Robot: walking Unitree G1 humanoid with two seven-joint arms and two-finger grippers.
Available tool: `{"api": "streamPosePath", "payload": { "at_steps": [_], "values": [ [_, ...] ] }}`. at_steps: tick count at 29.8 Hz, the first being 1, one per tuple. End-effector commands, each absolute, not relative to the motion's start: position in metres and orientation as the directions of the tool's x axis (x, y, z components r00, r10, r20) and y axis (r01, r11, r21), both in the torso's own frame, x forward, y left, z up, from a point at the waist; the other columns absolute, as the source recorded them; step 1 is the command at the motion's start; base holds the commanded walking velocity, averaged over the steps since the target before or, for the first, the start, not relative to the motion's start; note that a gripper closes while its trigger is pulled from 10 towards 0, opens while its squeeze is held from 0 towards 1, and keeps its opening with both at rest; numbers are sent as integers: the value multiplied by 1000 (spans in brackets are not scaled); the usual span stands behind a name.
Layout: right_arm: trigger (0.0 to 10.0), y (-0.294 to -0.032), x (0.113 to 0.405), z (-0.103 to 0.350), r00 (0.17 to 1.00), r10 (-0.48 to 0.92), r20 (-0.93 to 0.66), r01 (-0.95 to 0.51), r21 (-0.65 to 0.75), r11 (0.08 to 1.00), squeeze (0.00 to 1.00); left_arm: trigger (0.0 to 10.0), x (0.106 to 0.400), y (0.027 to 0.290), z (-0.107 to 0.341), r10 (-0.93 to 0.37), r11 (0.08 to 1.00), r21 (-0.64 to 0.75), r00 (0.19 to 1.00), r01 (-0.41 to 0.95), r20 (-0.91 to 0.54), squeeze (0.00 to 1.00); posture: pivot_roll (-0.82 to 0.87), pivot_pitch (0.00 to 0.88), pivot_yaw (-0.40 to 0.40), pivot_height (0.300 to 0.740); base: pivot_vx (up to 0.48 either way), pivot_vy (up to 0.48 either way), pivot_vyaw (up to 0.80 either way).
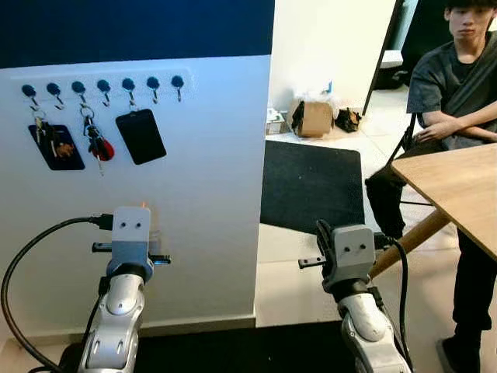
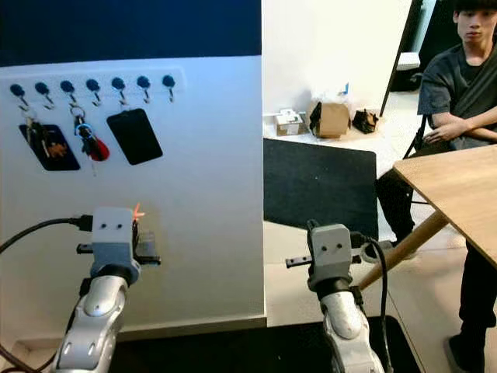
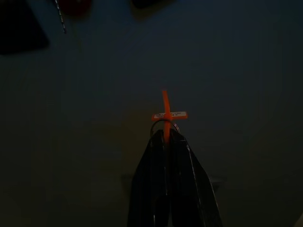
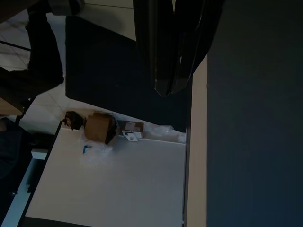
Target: Hang keys on a hook
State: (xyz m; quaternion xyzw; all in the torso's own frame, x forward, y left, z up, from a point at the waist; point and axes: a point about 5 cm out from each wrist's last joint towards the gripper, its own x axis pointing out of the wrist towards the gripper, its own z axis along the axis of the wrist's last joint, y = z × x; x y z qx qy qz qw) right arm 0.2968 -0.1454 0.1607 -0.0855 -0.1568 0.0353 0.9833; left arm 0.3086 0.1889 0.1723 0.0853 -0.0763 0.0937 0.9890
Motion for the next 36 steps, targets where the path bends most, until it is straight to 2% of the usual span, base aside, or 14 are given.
{"api": "streamPosePath", "payload": {
  "at_steps": [1,36],
  "values": [
    [10000,-144,295,157,951,102,293,-49,-181,982,0,10000,307,191,173,187,964,158,968,-213,165,0,59,156,53,740,0,0,0],
    [10000,-142,297,157,951,104,292,-52,-180,982,0,10000,310,192,178,189,964,157,967,-216,172,0,62,156,55,740,0,0,0]
  ]
}}
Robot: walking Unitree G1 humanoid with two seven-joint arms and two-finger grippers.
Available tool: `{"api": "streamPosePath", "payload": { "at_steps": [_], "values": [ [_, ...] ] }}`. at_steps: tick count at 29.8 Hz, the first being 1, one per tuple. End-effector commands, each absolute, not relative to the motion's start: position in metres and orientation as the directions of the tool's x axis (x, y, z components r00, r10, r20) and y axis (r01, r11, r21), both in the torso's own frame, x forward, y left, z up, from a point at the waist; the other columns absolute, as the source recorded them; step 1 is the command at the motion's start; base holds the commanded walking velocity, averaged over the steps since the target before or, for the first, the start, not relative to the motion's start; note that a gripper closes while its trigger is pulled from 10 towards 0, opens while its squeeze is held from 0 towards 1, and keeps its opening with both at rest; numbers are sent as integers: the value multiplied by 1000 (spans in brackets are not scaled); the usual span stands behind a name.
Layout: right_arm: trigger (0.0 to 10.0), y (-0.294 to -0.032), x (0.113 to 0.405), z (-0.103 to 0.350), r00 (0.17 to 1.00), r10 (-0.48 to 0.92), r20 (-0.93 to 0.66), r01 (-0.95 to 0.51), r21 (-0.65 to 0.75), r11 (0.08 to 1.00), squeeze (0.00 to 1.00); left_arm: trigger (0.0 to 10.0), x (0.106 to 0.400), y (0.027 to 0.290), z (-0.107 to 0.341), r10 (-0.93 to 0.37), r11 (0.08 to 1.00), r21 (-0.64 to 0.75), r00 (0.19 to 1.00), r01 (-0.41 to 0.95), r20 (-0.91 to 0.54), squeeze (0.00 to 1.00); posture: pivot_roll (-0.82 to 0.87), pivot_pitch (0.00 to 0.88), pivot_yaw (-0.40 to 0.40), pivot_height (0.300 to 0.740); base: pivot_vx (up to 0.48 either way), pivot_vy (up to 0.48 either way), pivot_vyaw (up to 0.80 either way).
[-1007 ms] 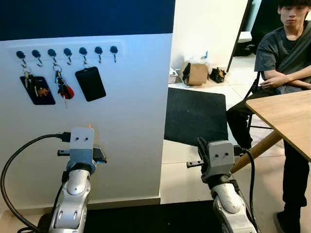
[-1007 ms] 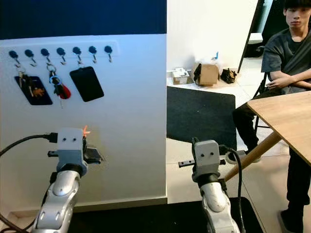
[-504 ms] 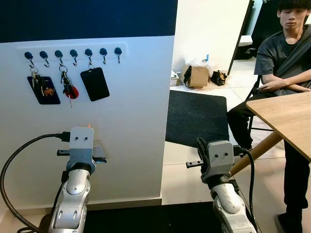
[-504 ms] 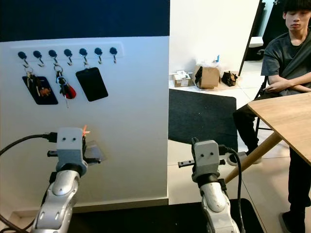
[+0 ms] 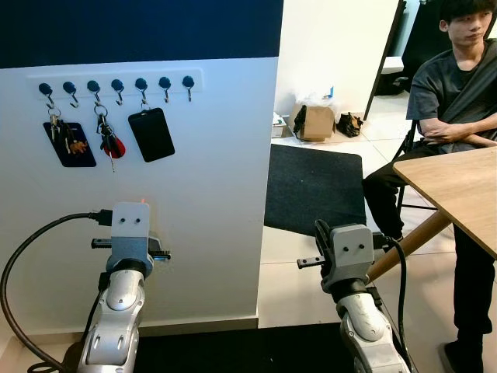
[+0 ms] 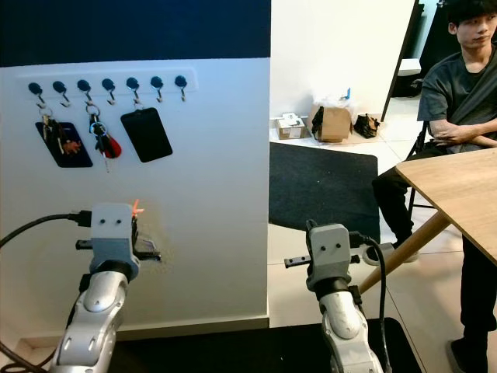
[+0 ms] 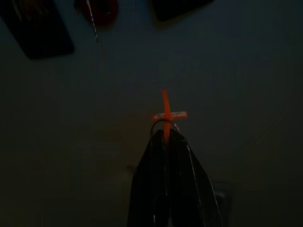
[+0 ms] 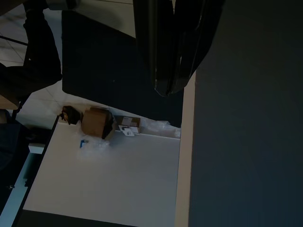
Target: Hang keys on a hook
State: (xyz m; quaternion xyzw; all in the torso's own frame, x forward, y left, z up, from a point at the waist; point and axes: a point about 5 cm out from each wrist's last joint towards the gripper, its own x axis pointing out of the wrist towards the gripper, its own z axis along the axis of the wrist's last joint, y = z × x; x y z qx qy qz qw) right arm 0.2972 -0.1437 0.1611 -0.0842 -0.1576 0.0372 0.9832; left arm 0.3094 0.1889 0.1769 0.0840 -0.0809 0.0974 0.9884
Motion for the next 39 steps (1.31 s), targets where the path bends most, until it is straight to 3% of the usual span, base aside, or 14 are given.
{"api": "streamPosePath", "payload": {
  "at_steps": [1,10,13,16,18,20,24,29,32,39],
  "values": [
    [10000,-142,298,157,951,104,292,-52,-180,982,0,10000,310,192,178,189,964,156,967,-217,172,0,62,162,55,740,0,0,0],
    [10000,-140,299,158,950,105,295,-54,-175,983,0,10000,329,190,208,199,950,191,950,-247,240,0,68,163,55,740,0,0,0],
    [10000,-136,300,159,948,110,298,-61,-169,984,0,10000,347,181,246,161,967,138,935,-213,316,0,67,156,59,740,0,0,0],
    [10000,-136,300,159,948,110,298,-61,-169,984,0,10000,347,181,246,161,967,138,935,-213,316,0,67,156,59,740,0,0,0],
    [10000,-135,300,159,947,107,303,-59,-165,984,0,10000,354,178,279,150,980,63,907,-189,394,0,53,146,74,740,0,0,0],
    [10000,-135,300,159,947,107,303,-59,-165,984,0,10000,354,178,279,150,980,63,907,-189,394,0,53,146,74,740,0,0,0],
    [10000,-142,297,159,948,78,308,-28,-165,986,0,10000,348,172,328,76,995,16,837,-101,542,0,44,141,86,740,0,0,0],
    [10000,-141,297,158,949,78,306,-28,-166,986,0,10000,350,169,344,70,997,-3,811,-83,581,0,49,141,84,740,0,0,0],
    [10000,-138,299,159,947,85,309,-36,-163,986,0,10000,350,159,359,21,1000,-28,784,-5,621,0,50,141,82,740,0,0,0],
    [10000,-136,299,158,947,89,309,-40,-162,986,0,10000,359,145,356,-17,995,-72,800,75,599,0,49,141,82,740,0,0,0]
  ]
}}
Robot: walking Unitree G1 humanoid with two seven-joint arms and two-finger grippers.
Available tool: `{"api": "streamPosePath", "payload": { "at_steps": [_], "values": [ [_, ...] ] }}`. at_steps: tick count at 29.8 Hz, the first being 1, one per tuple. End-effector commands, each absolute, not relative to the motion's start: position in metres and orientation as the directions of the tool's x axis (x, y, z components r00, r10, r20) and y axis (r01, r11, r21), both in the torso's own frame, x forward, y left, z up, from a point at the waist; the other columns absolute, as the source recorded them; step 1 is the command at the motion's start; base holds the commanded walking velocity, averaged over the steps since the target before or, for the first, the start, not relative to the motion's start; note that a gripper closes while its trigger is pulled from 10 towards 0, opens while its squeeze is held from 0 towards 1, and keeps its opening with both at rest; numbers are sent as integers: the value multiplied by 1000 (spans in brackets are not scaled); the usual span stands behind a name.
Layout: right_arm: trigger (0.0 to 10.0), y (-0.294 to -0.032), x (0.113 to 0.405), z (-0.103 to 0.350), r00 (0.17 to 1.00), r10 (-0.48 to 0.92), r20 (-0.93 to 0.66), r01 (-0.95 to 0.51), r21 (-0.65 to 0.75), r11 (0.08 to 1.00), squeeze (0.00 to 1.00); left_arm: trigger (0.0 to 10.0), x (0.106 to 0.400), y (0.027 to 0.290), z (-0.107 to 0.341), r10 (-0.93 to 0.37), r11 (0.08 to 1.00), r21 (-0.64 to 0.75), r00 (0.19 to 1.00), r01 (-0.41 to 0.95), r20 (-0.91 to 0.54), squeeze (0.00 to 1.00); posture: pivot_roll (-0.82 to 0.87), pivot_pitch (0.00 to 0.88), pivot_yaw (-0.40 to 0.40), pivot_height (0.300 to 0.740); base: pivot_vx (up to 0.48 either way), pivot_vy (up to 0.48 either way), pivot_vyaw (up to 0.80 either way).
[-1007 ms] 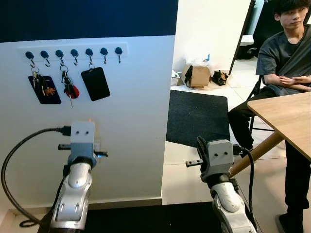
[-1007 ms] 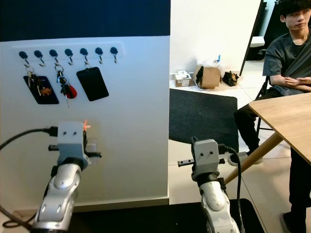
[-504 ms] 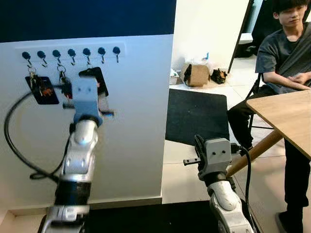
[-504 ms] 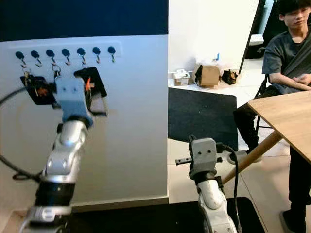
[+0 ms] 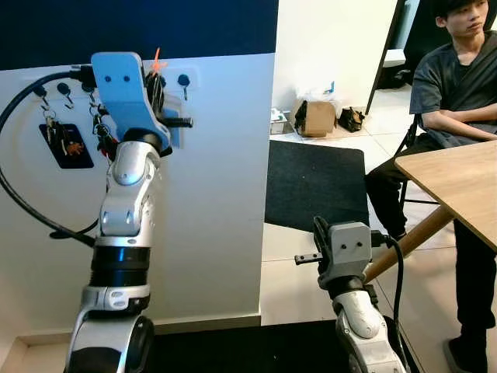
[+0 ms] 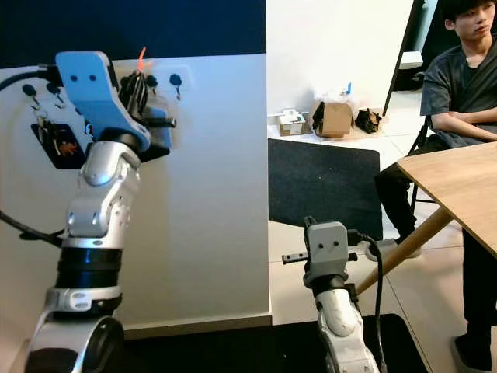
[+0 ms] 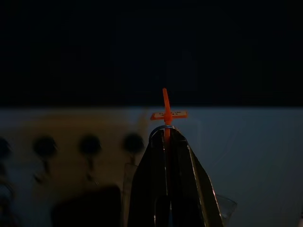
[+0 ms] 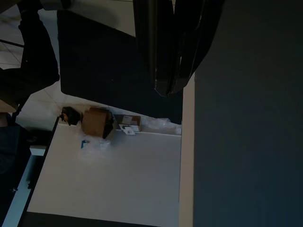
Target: Hang keys on a hook
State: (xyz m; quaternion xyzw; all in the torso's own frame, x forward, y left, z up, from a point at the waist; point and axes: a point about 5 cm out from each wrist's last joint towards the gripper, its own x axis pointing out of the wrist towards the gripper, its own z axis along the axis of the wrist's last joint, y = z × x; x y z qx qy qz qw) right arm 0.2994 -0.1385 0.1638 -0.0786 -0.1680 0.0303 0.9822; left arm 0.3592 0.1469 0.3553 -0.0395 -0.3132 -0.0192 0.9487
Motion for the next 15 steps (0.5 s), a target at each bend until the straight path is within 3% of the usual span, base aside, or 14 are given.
{"api": "streamPosePath", "payload": {
  "at_steps": [1,15],
  "values": [
    [10000,-136,298,158,947,88,308,-39,-162,986,0,10000,364,137,354,-27,992,-83,809,94,587,0,48,144,83,740,0,0,0],
    [10000,-142,289,155,952,50,303,-1,-159,987,0,10000,392,113,356,-80,984,-89,838,152,540,0,8,176,123,740,0,0,0]
  ]
}}
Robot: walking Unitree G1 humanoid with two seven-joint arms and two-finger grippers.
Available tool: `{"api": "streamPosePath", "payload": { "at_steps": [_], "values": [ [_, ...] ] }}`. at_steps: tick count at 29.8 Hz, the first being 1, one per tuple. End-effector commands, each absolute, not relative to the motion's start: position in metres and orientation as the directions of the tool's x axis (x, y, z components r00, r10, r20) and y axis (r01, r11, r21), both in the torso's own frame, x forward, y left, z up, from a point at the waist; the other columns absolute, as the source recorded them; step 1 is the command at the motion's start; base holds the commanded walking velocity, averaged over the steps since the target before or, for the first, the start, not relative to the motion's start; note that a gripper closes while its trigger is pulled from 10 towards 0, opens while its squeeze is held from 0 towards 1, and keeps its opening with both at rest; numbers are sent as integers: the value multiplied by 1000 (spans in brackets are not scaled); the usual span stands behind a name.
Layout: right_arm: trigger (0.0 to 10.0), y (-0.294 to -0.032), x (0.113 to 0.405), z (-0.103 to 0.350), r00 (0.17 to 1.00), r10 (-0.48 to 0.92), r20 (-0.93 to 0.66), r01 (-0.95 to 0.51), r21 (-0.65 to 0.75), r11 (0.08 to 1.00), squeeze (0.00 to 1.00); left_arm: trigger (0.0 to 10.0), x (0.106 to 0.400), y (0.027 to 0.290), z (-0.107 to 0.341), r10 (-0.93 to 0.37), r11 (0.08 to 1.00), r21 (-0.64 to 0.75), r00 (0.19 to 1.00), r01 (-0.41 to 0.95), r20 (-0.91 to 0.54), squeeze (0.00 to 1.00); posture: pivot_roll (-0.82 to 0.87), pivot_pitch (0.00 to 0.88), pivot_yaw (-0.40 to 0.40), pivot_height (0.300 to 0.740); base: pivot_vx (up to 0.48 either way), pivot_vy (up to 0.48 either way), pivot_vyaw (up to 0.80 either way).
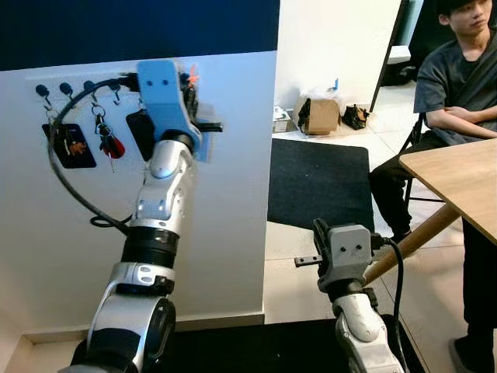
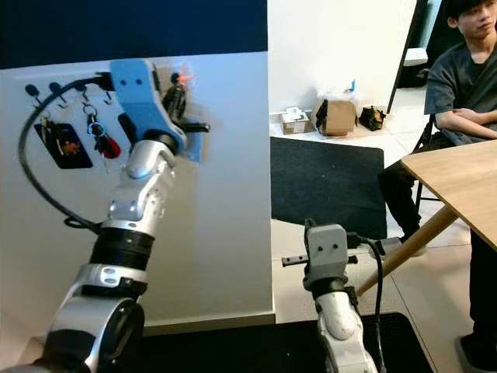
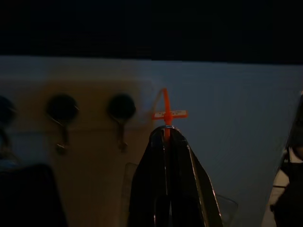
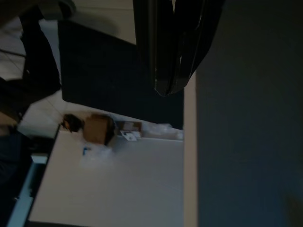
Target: Hang keys on a hook
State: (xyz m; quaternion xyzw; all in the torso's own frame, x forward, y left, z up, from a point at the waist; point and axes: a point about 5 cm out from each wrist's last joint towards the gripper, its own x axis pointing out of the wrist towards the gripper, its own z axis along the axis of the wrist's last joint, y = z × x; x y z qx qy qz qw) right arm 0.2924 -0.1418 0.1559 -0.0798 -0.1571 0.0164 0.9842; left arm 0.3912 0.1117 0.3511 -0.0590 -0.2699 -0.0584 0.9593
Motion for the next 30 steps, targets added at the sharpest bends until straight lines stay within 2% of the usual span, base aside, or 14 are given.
{"api": "streamPosePath", "payload": {
  "at_steps": [1,12,18,22,30],
  "values": [
    [10000,-142,289,155,952,50,303,-1,-159,987,0,10000,392,113,356,-80,984,-89,838,152,540,0,8,176,123,740,0,0,0],
    [10000,-146,284,154,954,28,300,22,-162,987,0,10000,403,115,350,-58,986,-107,854,131,517,0,-8,187,136,740,0,0,0],
    [10000,-147,283,155,954,23,299,28,-163,986,0,10000,407,128,348,1,991,-116,857,68,515,0,-9,188,133,740,0,0,0],
    [10000,-147,285,155,954,28,298,23,-165,986,0,10000,408,146,350,63,992,-128,848,6,526,0,-6,188,125,740,0,0,0],
    [10000,-146,285,156,954,33,297,17,-166,986,0,10000,407,158,347,91,991,-130,843,-25,531,0,-2,185,118,740,0,0,0]
  ]
}}
